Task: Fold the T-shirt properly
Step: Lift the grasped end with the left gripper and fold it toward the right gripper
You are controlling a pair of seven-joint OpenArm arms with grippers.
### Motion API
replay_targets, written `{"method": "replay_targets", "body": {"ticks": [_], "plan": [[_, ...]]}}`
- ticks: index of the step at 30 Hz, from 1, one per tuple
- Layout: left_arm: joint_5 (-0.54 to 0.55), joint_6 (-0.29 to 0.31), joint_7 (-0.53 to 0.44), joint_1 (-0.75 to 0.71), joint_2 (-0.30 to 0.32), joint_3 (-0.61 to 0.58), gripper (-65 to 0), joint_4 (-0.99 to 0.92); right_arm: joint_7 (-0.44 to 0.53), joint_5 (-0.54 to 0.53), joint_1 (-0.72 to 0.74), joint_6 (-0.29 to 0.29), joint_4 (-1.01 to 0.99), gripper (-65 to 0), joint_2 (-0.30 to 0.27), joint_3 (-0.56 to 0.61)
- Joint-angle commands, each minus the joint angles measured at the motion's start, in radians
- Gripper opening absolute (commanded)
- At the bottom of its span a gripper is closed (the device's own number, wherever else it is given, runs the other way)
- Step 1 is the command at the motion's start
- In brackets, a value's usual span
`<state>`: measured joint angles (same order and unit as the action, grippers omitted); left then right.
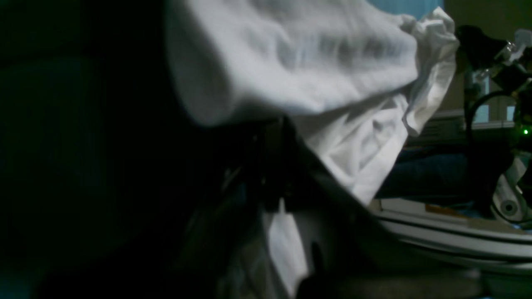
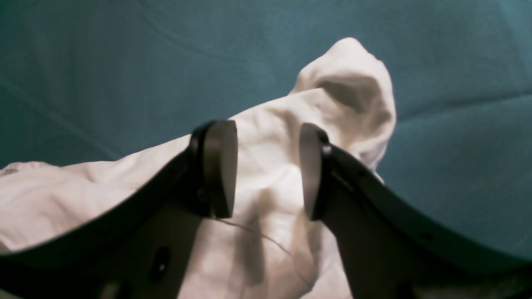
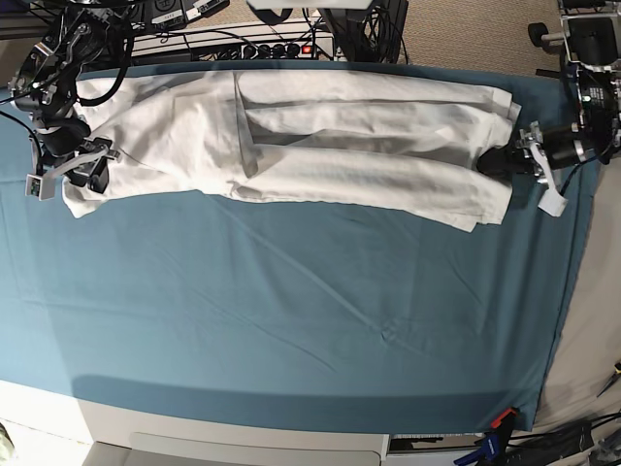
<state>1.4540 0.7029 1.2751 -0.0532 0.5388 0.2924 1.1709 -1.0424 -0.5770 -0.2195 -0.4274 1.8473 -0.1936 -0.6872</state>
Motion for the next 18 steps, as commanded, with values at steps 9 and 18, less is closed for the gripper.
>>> {"method": "replay_targets", "body": {"ticks": [9,18], "plan": [[-0.036,-0.005,0.009,0.0,-0.012,-0.009,-65.0,0.245,0.025,-0.013,0.006,-0.004,0.017,-40.1,-0.014,-0.006],[-0.049,-0.005,0.006,-0.045,-0.069,-0.009,-65.0,0.382,0.026,0.026,0.006,-0.003,0.017,-40.1,-0.014,-0.007]]}}
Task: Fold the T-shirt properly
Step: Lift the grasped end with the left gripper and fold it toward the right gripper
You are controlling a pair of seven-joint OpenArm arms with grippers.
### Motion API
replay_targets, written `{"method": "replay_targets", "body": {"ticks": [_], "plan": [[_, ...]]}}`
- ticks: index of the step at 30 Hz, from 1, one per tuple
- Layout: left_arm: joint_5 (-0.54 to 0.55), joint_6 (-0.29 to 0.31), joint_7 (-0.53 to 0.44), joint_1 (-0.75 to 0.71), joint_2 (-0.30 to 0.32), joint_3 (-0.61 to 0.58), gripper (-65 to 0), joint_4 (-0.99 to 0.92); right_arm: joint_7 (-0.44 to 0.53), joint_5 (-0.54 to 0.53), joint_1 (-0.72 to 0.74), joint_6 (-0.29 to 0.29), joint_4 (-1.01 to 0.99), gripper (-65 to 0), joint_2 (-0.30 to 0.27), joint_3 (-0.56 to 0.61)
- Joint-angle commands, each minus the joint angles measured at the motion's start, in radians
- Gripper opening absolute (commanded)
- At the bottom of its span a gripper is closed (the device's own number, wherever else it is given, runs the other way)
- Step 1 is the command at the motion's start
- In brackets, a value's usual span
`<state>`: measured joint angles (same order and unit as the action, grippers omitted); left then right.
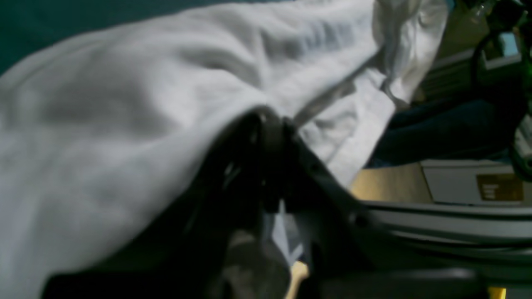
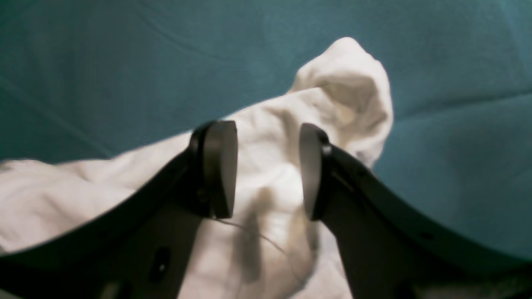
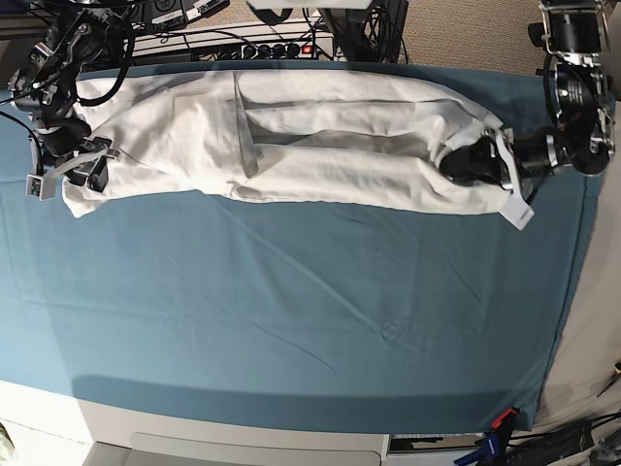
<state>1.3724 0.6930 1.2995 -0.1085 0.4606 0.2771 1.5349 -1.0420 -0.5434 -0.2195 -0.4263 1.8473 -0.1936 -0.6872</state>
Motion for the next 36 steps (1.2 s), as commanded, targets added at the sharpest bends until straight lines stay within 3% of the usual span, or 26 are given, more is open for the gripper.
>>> {"method": "replay_targets", "body": {"ticks": [1,5,10,15,20,36], "plan": [[0.033,0.005,-0.018,0.001,0.001,0.006,-65.0,0.04,0.027,0.0,0.006,-0.003,0.017,-40.1,-0.014,-0.007],[0.024,0.005,-0.03,-0.035,-0.042,0.006,-65.0,0.136,0.045,0.042,0.006,0.008,0.017,-40.1,-0.014,-0.007],[-0.085,0.005,-0.099,-0.047,-0.096,0.006,-65.0,0.246,0.063,0.093,0.006,0.028,0.017,-40.1,-0.014,-0.007],[-0.124,0.005,-0.128,-0.046,-0.139,-0.016,-65.0,0.277,0.082,0.123,0.006,0.028,0.017,-40.1,-0.015,-0.007],[-0.196,0.005,-0.153,-0.042,-0.172,-0.154,-65.0,0.277,0.123,0.179,0.006,0.054,0.017,-40.1,-0.017,-0.008],[-0.548,0.002,-0.32,0.015,-0.37,-0.534,-65.0,0.276,0.116,0.178,0.006,0.054,0.016,-40.1,-0.017,-0.008]]}}
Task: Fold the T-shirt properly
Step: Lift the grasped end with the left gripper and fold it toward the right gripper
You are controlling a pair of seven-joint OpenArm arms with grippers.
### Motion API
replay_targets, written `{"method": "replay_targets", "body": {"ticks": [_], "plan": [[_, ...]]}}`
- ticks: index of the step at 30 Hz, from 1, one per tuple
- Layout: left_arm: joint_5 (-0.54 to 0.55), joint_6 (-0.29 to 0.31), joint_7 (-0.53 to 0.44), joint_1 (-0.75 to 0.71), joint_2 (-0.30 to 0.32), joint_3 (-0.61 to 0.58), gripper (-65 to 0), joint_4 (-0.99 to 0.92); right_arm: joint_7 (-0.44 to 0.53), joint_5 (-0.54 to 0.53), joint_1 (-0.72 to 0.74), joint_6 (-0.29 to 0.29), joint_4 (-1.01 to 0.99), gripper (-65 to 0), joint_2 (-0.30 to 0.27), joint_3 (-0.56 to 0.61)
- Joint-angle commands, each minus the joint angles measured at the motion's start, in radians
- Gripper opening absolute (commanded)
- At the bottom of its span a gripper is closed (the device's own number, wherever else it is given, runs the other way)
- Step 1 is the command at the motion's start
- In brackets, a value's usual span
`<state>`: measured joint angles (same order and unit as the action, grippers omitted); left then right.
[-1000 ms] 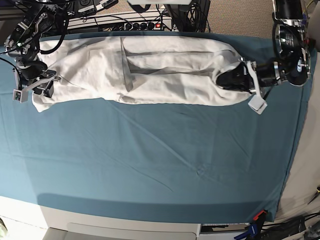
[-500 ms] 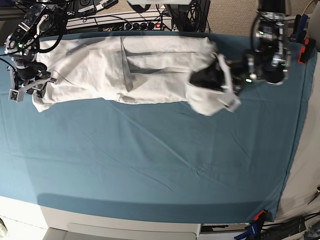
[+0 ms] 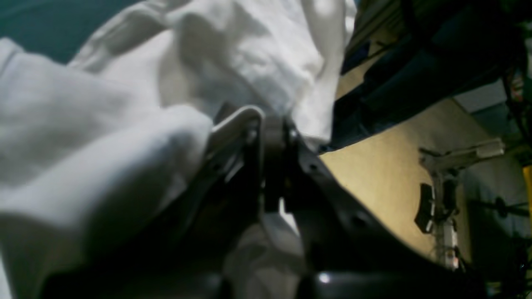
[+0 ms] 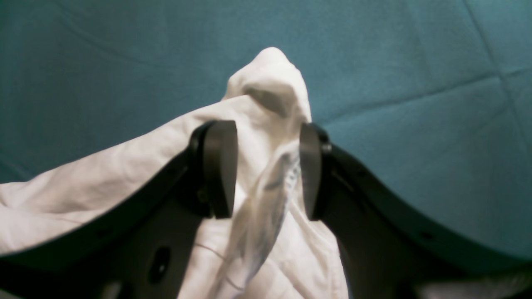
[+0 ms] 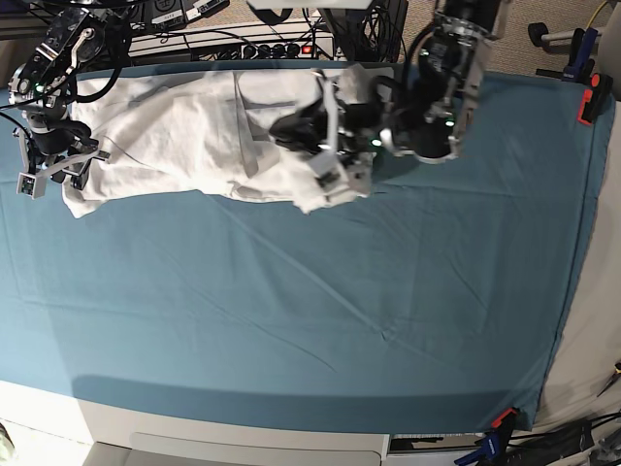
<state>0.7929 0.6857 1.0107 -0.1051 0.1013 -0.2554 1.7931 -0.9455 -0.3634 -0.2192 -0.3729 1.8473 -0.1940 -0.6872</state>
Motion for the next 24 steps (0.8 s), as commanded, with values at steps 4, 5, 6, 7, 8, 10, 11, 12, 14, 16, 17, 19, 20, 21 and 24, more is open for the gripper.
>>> {"method": "replay_targets", "body": {"ticks": [4,5,6,7,8,10,11,12,14,16,17,19,20,21,24], "plan": [[-0.032,0.006,-0.052,0.011,-0.04,-0.056,-65.0,0.018,0.019,-0.003,0.005,0.0,0.016,-40.1,-0.016,-0.008],[-0.042,0.006,-0.06,0.011,-0.045,-0.068,-65.0,0.018,0.019,-0.004,0.005,0.0,0.016,-40.1,-0.016,-0.008],[-0.053,0.006,-0.066,0.011,-0.052,-0.075,-65.0,0.018,0.019,-0.006,0.005,0.0,0.016,-40.1,-0.016,-0.008],[-0.066,0.006,-0.07,0.011,-0.058,-0.08,-65.0,0.018,0.019,-0.006,0.005,0.0,0.016,-40.1,-0.016,-0.008],[-0.074,0.006,-0.071,0.012,-0.064,-0.083,-65.0,0.018,0.018,-0.006,0.005,0.0,0.016,-40.1,-0.016,-0.008],[-0.085,0.006,-0.087,0.012,-0.075,-0.083,-65.0,0.018,0.018,-0.006,0.005,0.0,0.016,-40.1,-0.016,-0.008],[-0.091,0.006,-0.093,0.014,-0.079,-0.083,-65.0,0.018,0.018,-0.006,0.005,0.0,0.016,-40.1,-0.016,-0.008],[-0.095,0.006,-0.092,0.018,-0.083,-0.083,-65.0,0.017,0.018,-0.006,0.005,0.0,0.016,-40.1,-0.016,-0.008],[-0.102,0.004,-0.095,0.028,-0.091,-0.083,-65.0,0.017,0.018,-0.006,0.005,0.0,0.016,-40.1,-0.016,-0.008],[-0.107,-0.016,-0.095,0.038,-0.102,-0.083,-65.0,0.017,0.018,-0.006,0.005,0.0,0.016,-40.1,-0.016,-0.008],[-0.113,-0.016,-0.097,0.042,-0.107,-0.083,-65.0,0.017,0.018,-0.006,0.005,0.0,0.016,-40.1,-0.016,-0.008],[-0.115,-0.016,-0.101,0.044,-0.118,-0.083,-65.0,0.016,0.018,-0.006,0.005,0.0,0.016,-40.1,-0.016,-0.008],[-0.114,-0.016,-0.103,0.044,-0.121,-0.083,-65.0,0.014,0.018,-0.006,0.005,0.0,0.016,-40.1,-0.016,-0.008],[-0.112,-0.016,-0.103,0.044,-0.124,-0.083,-65.0,0.008,0.018,-0.006,0.005,0.0,0.016,-40.1,-0.016,-0.008],[-0.113,-0.016,-0.104,0.044,-0.124,-0.083,-65.0,-0.011,0.018,-0.006,0.005,0.0,0.016,-40.1,-0.016,-0.008]]}}
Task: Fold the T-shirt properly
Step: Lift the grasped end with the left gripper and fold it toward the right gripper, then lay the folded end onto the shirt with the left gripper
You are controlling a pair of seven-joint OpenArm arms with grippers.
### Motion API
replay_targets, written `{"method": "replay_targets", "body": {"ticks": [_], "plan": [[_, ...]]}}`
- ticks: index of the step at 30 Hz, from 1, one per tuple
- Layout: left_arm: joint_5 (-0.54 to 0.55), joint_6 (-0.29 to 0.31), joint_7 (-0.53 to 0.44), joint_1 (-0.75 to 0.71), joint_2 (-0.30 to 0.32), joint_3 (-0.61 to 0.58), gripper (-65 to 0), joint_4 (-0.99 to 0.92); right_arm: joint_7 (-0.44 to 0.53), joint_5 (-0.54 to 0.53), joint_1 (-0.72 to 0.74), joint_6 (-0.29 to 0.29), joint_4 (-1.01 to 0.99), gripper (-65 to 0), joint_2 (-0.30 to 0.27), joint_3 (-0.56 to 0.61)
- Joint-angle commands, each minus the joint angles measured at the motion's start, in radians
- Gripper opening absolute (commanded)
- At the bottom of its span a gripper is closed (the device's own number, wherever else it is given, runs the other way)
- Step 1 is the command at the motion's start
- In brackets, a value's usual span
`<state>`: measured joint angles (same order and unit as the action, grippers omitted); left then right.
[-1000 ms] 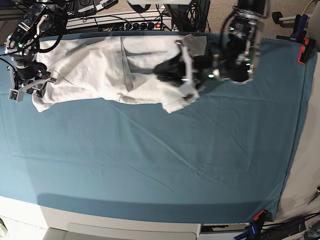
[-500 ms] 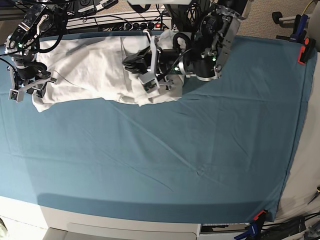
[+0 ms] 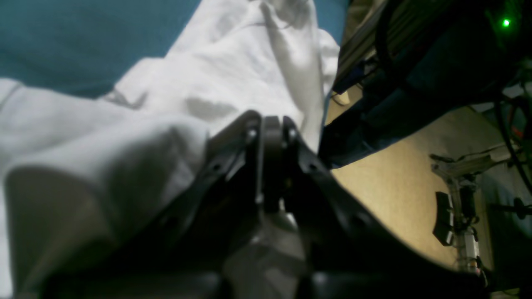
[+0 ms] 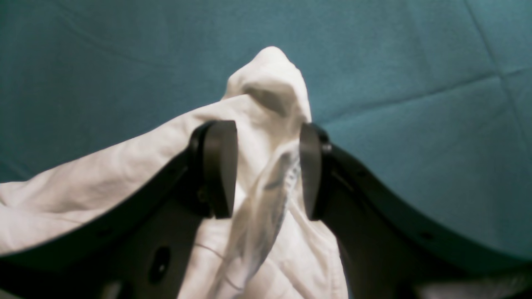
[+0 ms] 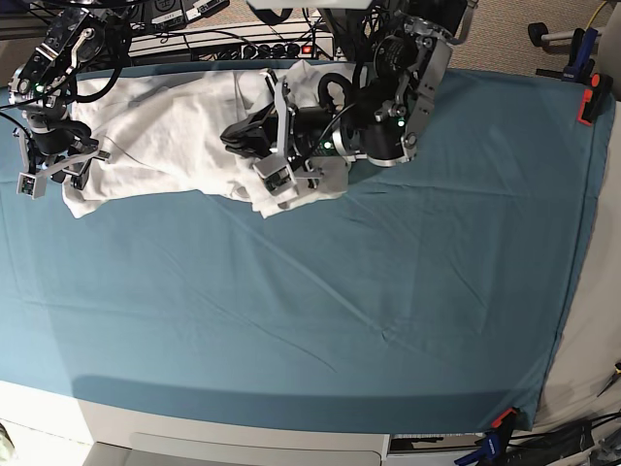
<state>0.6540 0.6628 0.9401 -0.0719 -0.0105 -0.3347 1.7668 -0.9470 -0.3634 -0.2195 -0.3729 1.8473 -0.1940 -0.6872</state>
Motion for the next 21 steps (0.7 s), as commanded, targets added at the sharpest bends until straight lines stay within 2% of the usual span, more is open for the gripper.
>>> {"method": "replay_targets", "body": {"ticks": [1,12,14,18,21], "plan": [[0.027,0.007,-0.038,0.011,-0.012,-0.004,-65.0,0.008,0.02,-0.006,0.006,0.0,0.016,-40.1,-0.016,-0.008],[0.026,0.008,-0.058,0.011,-0.026,-0.003,-65.0,-0.019,0.02,-0.006,0.006,0.0,0.016,-40.1,-0.016,-0.008],[0.026,0.021,-0.058,0.011,-0.037,-0.006,-59.3,-0.019,0.02,-0.006,0.006,0.0,0.016,-40.1,-0.016,-0.008],[0.021,0.035,-0.059,0.011,-0.045,-0.045,-40.5,-0.019,0.02,-0.006,0.006,0.0,0.016,-40.1,-0.016,-0.008],[-0.033,0.033,-0.061,0.011,-0.045,-0.1,-38.8,-0.019,0.02,-0.006,0.006,0.0,0.016,-40.1,-0.016,-0.008]]}}
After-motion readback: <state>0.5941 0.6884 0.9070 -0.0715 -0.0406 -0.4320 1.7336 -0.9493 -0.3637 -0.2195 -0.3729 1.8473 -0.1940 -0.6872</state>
